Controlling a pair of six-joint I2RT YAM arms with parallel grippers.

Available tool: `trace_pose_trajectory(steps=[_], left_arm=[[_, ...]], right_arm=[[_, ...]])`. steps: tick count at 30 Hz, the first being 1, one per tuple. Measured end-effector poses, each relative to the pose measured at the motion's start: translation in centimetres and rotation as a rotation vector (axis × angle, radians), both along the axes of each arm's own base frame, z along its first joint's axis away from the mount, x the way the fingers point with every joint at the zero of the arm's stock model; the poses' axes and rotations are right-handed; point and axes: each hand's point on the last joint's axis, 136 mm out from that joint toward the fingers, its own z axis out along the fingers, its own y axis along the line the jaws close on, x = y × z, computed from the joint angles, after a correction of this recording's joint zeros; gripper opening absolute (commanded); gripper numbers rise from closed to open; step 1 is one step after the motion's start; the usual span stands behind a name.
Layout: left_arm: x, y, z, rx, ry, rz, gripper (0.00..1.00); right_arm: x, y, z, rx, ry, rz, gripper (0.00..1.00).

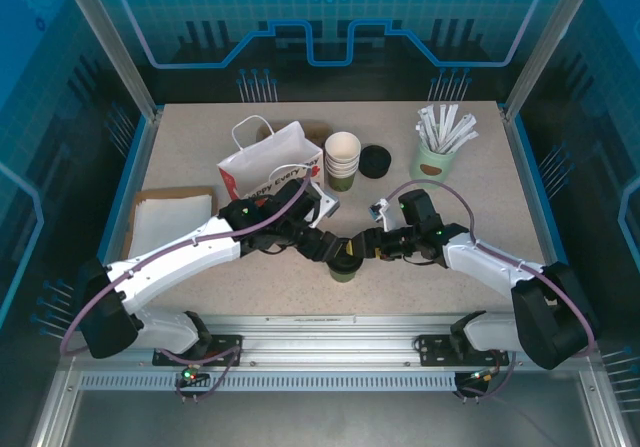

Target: Pack the takeout coffee

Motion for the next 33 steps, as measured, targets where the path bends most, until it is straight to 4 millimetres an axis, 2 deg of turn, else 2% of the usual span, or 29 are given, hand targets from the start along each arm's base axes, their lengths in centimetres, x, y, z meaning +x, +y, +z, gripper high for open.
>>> trace_pose_trajectory(steps=[4, 7, 9, 13, 16, 19, 23, 33], left_arm=[[-0.5, -0.3, -0.1, 0.002, 0.002, -0.016, 0.75], [-1.4, -0.9, -0.5, 0.021, 0.016, -0.046, 0.75], [-1.7, -1.3, -1.0, 0.045, 0.03, -0.063, 0.76], [-1.8, -2.4, -1.8, 0.108, 0.045, -0.108, 0.79], [-1.7, -3.6, -2.0, 0.153, 0.047, -0.149, 0.84], [-1.5, -4.5, -2.3, 0.191, 0.061, -0.181, 0.85], [-1.2, -5.0, -3.0, 0.241, 0.087, -0.209, 0.86], [-1.4, -5.7, -4.1, 0.336, 0.134, -0.275, 0.86]], right_arm=[[0.3, -0.3, 0.5, -0.023, -0.008, -0.014, 0.72], [0.9, -1.2, 2.0, -0.024, -0.042, -0.038, 0.76], [2.0, -2.6, 3.2, -0.021, -0.075, -0.082, 0.78], [4.6, -6.9, 5.7, -0.051, -0.16, -0.218, 0.8], [5.5, -9.3, 6.9, -0.09, -0.217, -0.285, 0.81], [5.6, -10.8, 6.8, -0.126, -0.227, -0.324, 0.81], [5.6, -11.7, 6.1, -0.169, -0.218, -0.347, 0.81], [5.4, -12.0, 5.7, -0.189, -0.213, -0.348, 0.81]])
